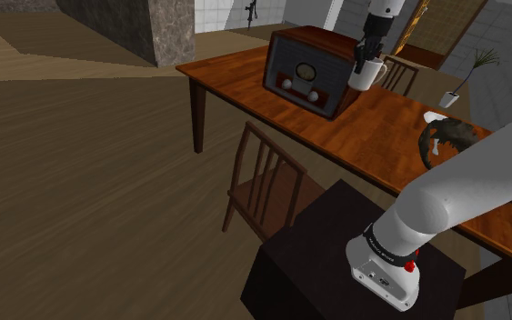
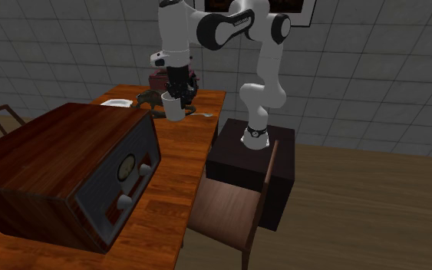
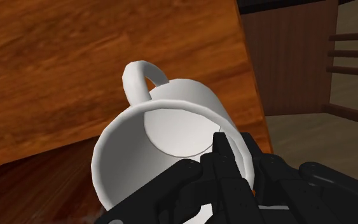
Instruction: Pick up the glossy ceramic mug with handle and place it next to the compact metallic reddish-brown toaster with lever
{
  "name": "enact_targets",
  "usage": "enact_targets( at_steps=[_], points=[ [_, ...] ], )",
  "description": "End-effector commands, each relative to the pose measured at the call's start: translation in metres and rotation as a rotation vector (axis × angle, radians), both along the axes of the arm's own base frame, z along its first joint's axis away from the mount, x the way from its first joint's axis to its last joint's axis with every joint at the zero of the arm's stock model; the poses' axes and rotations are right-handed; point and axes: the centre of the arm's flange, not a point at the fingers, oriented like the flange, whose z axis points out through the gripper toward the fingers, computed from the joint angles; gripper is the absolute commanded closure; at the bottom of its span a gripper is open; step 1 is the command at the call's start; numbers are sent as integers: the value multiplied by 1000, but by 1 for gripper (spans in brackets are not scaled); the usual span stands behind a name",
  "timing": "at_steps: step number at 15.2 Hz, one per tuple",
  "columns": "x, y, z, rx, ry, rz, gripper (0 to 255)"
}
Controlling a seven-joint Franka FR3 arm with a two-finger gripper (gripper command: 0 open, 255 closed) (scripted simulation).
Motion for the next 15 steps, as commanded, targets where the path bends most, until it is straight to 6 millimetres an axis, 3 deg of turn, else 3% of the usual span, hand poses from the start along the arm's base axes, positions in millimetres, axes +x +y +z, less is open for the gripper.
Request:
enact_targets(
  at_steps=[1, 8, 15],
  points=[
    [0, 0, 10, 0, 0, 0, 255],
    [0, 0, 45, 0, 0, 0, 255],
    [-91, -20, 45, 0, 0, 0, 255]
  ],
)
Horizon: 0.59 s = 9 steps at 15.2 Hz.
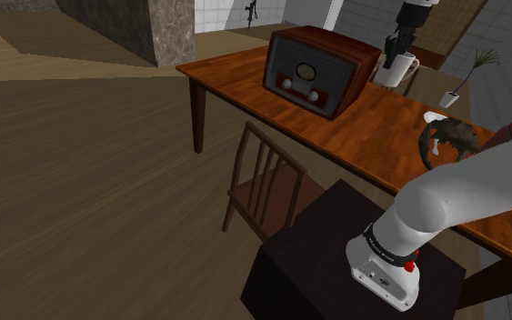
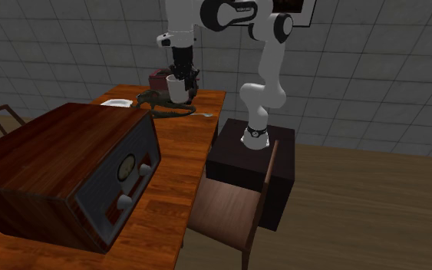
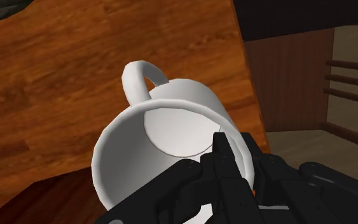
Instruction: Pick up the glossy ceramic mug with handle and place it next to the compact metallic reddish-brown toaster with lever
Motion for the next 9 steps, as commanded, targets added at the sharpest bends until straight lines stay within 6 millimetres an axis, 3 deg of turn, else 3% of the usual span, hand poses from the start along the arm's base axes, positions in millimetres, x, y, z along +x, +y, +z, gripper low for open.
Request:
enact_targets(
  at_steps=[1, 9],
  points=[
    [-26, -7, 0, 0, 0, 1, 255],
    [-129, -30, 0, 0, 0, 1, 255]
  ],
)
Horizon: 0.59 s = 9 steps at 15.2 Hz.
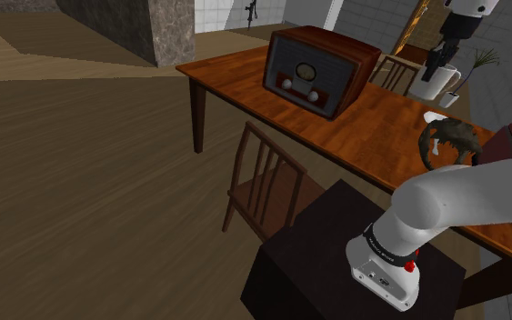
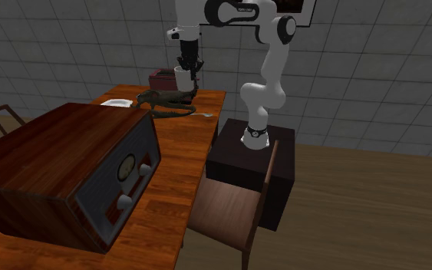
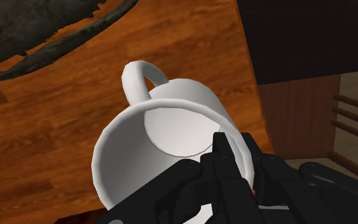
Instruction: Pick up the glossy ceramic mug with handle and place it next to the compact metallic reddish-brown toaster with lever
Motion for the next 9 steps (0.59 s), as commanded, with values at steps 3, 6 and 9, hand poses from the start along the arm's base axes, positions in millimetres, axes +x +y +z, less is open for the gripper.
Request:
enact_targets(
  at_steps=[3, 6, 9],
  points=[
    [-52, -11, -3, 0, 0, 1, 255],
    [-91, -20, -3, 0, 0, 1, 255],
    [-130, -28, -3, 0, 0, 1, 255]
  ],
)
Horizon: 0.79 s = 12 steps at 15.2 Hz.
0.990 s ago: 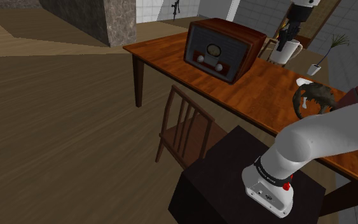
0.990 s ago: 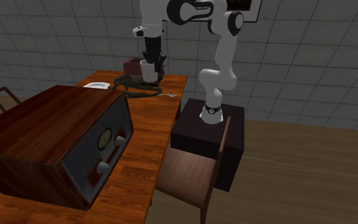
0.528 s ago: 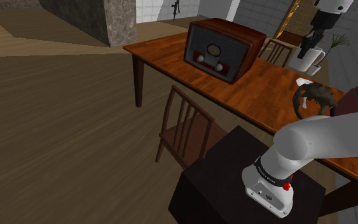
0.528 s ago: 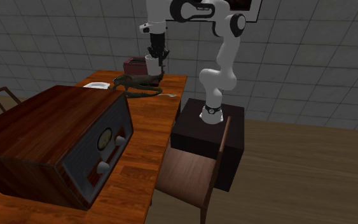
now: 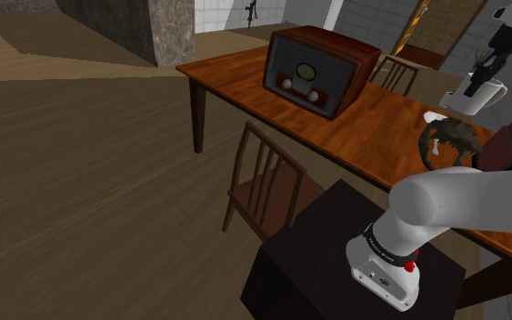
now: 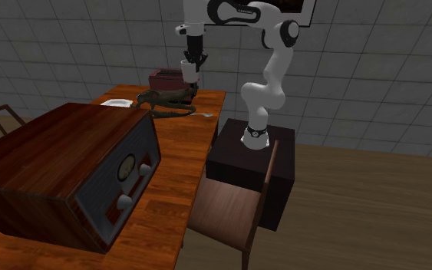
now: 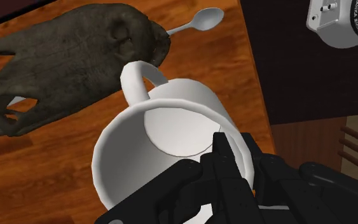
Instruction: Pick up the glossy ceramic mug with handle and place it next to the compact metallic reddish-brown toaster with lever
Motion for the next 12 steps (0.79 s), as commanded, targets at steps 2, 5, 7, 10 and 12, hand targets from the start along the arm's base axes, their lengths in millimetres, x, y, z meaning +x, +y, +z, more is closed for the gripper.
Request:
enact_targets(
  at_steps=[2, 5, 7, 10, 12],
  points=[
    [-39, -8, -3, 0, 1, 1, 255],
    [-78, -17, -3, 0, 1, 1, 255],
    [-103, -22, -3, 0, 1, 1, 255],
    [-142, -31, -3, 0, 1, 1, 255],
    [-168, -36, -3, 0, 1, 1, 255]
  ],
)
